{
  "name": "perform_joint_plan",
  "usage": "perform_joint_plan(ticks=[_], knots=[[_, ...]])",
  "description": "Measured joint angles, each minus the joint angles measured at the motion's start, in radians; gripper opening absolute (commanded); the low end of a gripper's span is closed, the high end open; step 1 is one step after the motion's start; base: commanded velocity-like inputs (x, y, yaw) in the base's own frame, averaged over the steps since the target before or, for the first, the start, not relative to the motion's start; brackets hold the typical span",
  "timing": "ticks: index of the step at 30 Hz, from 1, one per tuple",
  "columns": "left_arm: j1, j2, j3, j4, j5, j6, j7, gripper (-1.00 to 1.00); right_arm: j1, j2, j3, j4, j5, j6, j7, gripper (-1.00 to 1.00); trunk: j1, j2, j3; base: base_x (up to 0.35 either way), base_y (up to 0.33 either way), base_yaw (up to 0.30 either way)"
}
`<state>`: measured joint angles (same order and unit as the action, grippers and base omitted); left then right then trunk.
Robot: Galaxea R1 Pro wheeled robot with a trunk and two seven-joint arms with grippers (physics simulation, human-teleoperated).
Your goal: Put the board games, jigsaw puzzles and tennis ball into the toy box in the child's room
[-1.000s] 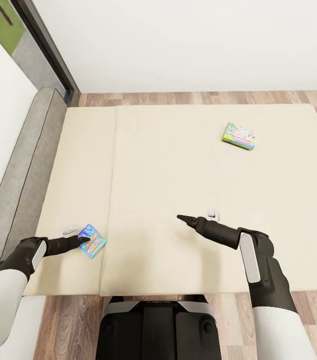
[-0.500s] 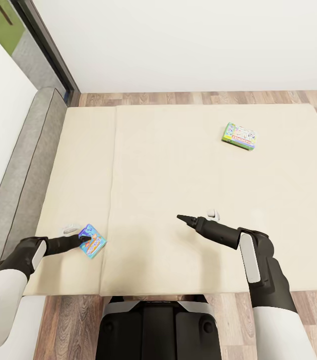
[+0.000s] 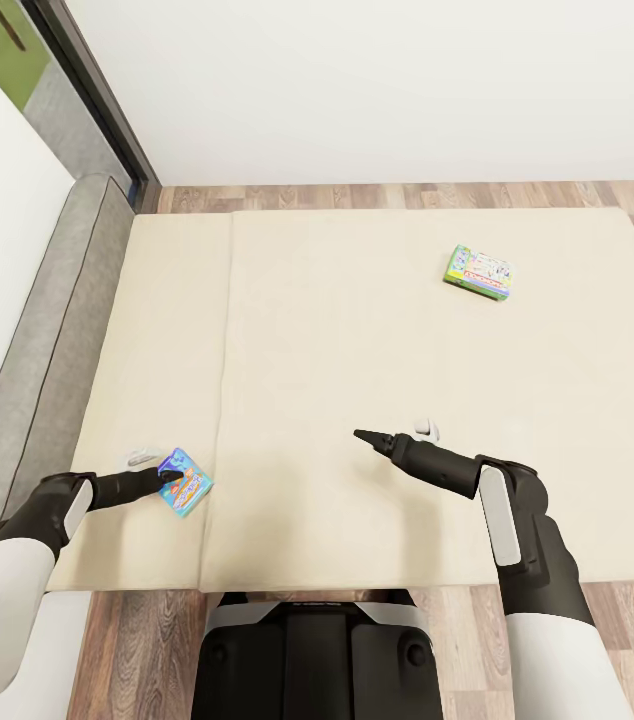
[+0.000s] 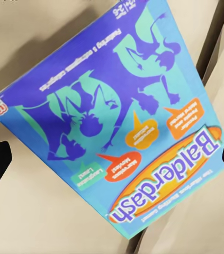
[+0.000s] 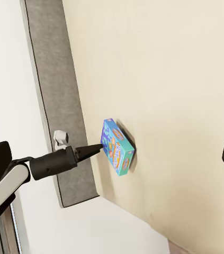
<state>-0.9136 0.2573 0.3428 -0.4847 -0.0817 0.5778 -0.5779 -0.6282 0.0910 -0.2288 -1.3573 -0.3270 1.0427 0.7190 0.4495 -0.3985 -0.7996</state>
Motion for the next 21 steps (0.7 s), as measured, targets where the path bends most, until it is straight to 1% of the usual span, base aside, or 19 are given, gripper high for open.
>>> perform_joint_plan(ticks=[10, 21], knots=[[0.000, 0.000, 0.000, -0.002, 0.000, -0.001, 0.000, 1.00, 0.000, 0.000, -0.001, 0.000, 0.000, 0.000, 0.000, 1.00, 0.000, 0.000, -0.003, 0.000, 0.000, 0.000], [0.000, 0.000, -0.001, -0.006, 0.000, -0.002, 0.000, 1.00, 0.000, 0.000, -0.001, 0.000, -0.001, 0.000, 0.000, 1.00, 0.000, 0.000, -0.015, 0.000, 0.000, 0.000]])
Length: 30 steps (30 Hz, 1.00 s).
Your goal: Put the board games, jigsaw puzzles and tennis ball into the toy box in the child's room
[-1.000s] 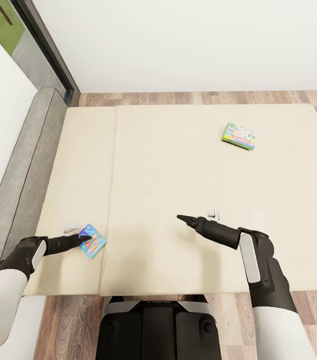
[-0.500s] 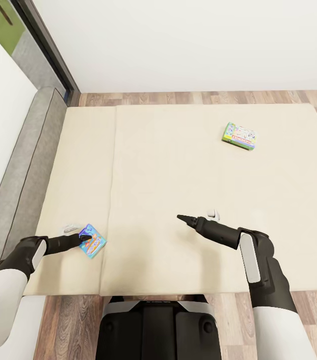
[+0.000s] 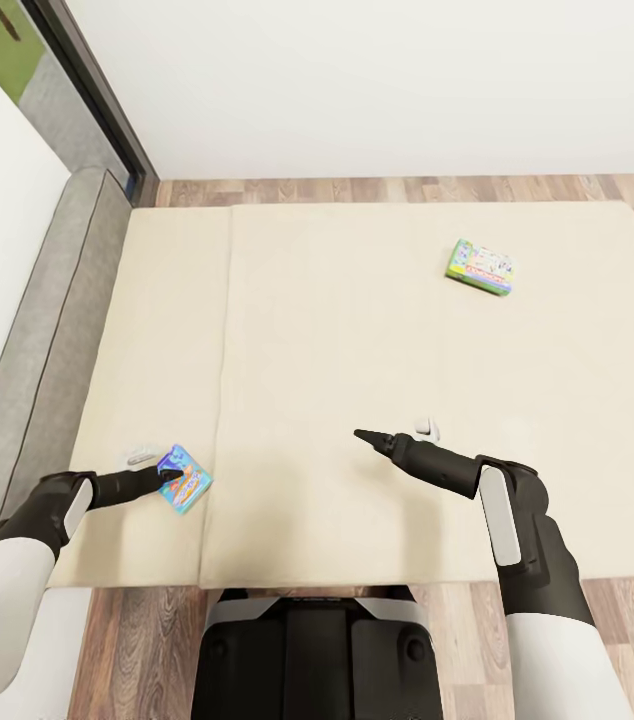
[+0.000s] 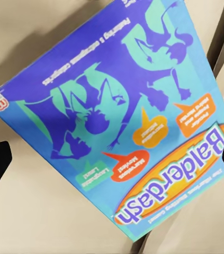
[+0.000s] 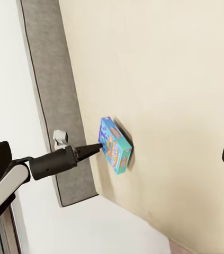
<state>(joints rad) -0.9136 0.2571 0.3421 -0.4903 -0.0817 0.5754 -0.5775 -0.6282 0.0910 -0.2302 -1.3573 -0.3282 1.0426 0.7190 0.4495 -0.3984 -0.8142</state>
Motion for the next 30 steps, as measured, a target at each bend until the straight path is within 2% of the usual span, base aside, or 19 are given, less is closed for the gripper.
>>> perform_joint_plan(ticks=[14, 30], knots=[[0.000, 0.000, 0.000, -0.019, 0.000, 0.001, -0.001, 1.00, 0.000, 0.000, 0.000, 0.000, 0.001, 0.000, 0.000, 1.00, 0.000, 0.000, -0.019, 0.000, 0.000, 0.000], [0.000, -0.001, 0.000, -0.020, 0.000, 0.001, -0.001, 1.00, 0.000, 0.000, 0.000, 0.000, 0.001, 0.000, 0.000, 1.00, 0.000, 0.000, -0.023, 0.000, 0.000, 0.000]])
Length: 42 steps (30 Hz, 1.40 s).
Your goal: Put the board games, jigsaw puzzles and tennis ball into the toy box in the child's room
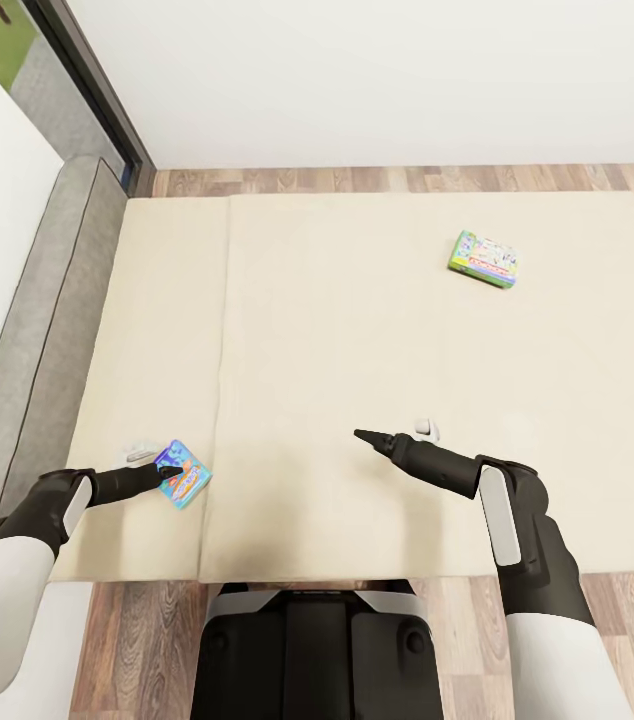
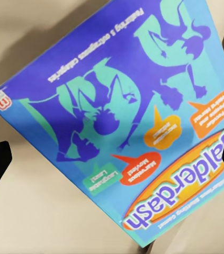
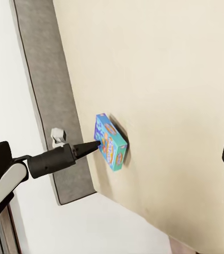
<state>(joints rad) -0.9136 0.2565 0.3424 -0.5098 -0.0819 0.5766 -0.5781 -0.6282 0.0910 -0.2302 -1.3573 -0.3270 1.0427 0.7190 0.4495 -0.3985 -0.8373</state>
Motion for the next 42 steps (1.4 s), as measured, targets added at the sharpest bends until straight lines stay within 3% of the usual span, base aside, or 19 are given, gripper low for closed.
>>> perform_joint_plan(ticks=[15, 42], knots=[[0.000, 0.000, -0.001, -0.001, 0.000, 0.000, 0.000, 1.00, 0.000, 0.000, 0.000, 0.000, 0.000, 0.000, 0.000, 1.00, 0.000, 0.000, -0.013, 0.000, 0.000, 0.000], [0.000, 0.002, -0.001, -0.004, 0.000, 0.000, 0.000, 1.00, 0.000, 0.000, 0.000, 0.000, 0.000, 0.000, 0.000, 1.00, 0.000, 0.000, -0.014, 0.000, 0.000, 0.000]])
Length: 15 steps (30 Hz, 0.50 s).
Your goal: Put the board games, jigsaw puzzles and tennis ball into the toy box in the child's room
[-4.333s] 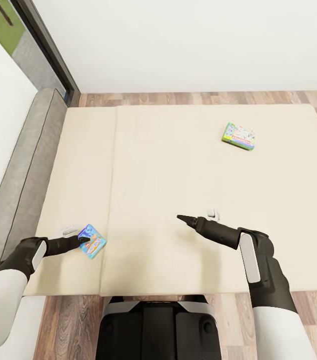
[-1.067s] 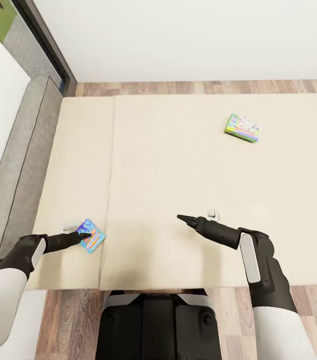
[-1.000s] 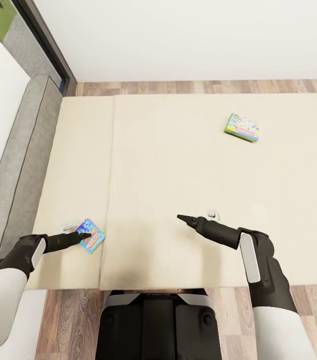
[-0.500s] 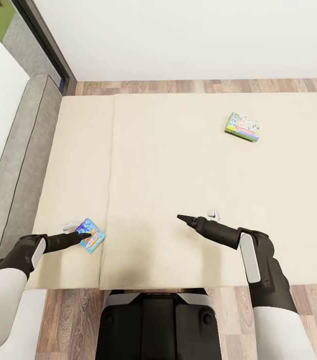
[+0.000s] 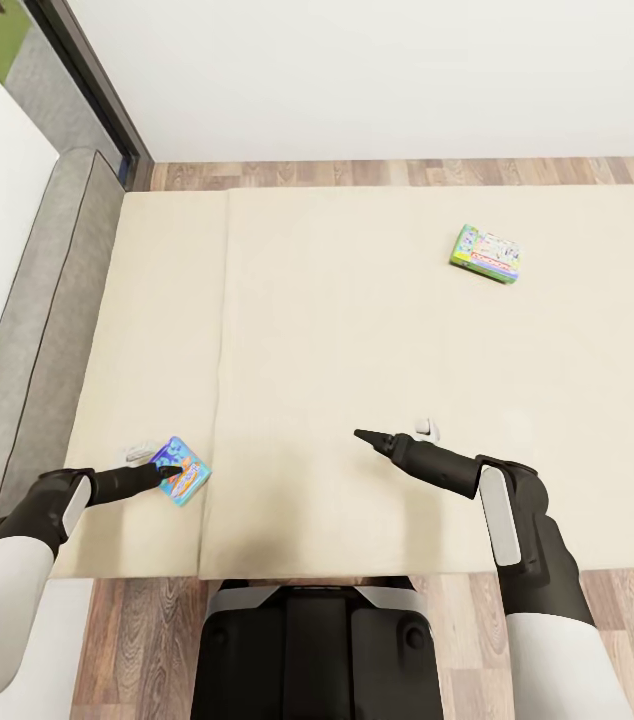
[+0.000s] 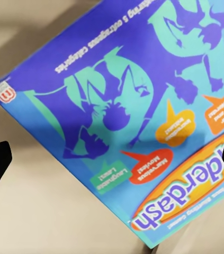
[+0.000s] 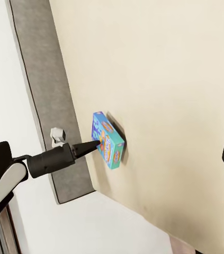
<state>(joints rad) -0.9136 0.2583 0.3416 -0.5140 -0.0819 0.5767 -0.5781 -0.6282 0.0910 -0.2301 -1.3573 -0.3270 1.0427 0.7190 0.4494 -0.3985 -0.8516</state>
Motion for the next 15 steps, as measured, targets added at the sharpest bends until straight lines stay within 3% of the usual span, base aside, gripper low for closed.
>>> perform_joint_plan(ticks=[15], knots=[[0.000, -0.001, 0.000, -0.002, 0.000, 0.000, 0.000, 1.00, 0.000, 0.000, 0.000, 0.000, 0.000, 0.000, 0.000, 1.00, 0.000, 0.000, 0.000, 0.000, -0.048, 0.000]])
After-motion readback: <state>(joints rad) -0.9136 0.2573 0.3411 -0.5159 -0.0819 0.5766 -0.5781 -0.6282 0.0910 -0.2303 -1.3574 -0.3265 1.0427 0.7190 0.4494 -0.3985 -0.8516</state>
